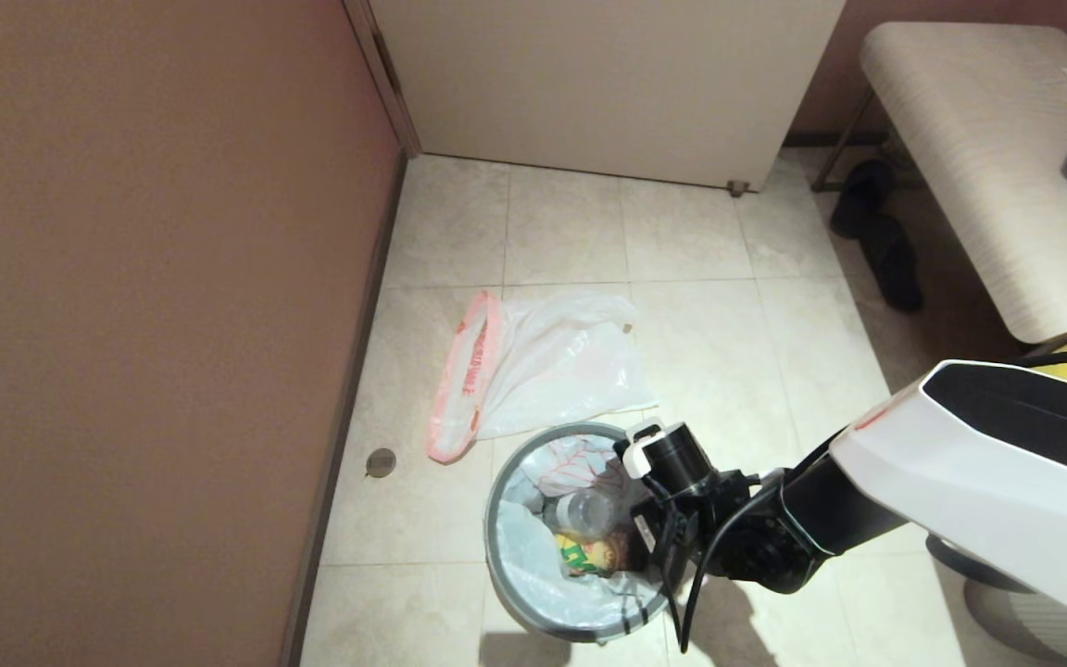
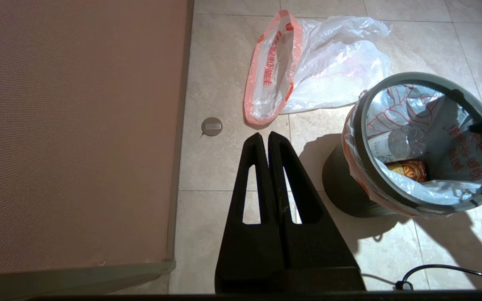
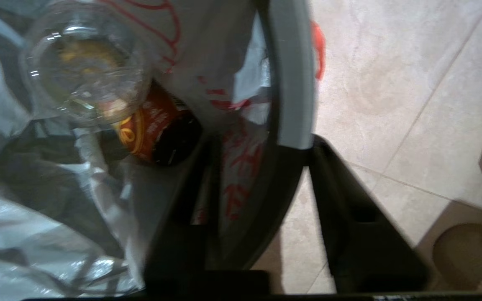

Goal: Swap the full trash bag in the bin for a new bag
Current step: Place the trash can ring on the floor

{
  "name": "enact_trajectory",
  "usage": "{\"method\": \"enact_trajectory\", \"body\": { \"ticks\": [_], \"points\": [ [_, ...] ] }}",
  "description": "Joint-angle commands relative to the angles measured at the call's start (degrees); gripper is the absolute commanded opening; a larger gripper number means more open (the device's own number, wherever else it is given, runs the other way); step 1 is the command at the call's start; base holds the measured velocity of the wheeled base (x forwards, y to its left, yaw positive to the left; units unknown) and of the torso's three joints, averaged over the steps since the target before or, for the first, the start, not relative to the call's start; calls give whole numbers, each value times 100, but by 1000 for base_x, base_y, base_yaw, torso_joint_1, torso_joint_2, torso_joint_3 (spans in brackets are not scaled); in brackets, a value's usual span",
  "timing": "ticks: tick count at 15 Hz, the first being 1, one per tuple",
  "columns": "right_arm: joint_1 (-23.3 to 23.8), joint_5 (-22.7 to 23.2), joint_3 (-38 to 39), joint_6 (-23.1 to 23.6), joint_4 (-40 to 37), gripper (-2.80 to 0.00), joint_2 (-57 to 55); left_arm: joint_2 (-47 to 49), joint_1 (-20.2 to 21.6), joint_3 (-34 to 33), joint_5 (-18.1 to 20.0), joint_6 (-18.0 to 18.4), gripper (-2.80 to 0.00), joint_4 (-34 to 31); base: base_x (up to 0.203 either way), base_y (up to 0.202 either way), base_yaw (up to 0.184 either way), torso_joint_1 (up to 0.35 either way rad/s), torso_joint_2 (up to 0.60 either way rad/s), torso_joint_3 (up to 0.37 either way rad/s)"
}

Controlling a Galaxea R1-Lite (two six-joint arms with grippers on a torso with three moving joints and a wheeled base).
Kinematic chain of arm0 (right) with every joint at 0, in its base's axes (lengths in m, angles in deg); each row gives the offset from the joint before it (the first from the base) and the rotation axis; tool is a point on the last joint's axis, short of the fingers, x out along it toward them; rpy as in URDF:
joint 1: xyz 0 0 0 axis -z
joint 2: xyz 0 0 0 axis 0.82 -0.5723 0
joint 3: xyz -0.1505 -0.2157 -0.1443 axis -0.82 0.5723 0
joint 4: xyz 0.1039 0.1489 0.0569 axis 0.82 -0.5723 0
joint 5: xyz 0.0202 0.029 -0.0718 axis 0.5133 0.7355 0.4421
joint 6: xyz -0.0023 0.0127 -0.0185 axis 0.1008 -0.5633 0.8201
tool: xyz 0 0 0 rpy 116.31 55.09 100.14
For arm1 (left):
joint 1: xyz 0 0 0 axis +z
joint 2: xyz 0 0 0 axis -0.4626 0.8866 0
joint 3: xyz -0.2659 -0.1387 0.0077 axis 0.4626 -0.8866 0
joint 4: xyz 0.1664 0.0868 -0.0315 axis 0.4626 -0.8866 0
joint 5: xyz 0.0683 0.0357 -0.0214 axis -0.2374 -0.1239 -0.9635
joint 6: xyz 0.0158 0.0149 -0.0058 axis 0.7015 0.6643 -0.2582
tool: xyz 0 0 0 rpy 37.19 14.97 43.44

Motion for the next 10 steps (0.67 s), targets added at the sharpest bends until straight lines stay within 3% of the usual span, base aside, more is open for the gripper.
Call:
{"method": "enact_trajectory", "body": {
  "ticks": [1, 10],
  "points": [
    [42, -10, -43, -8, -10, -280, 33, 7, 2, 0, -3, -6, -280, 7, 0, 0, 0, 0, 0, 0],
    [-106, 16, 186, -50, -761, -280, 1483, 7, 2, 0, -3, -6, -280, 7, 0, 0, 0, 0, 0, 0]
  ]
}}
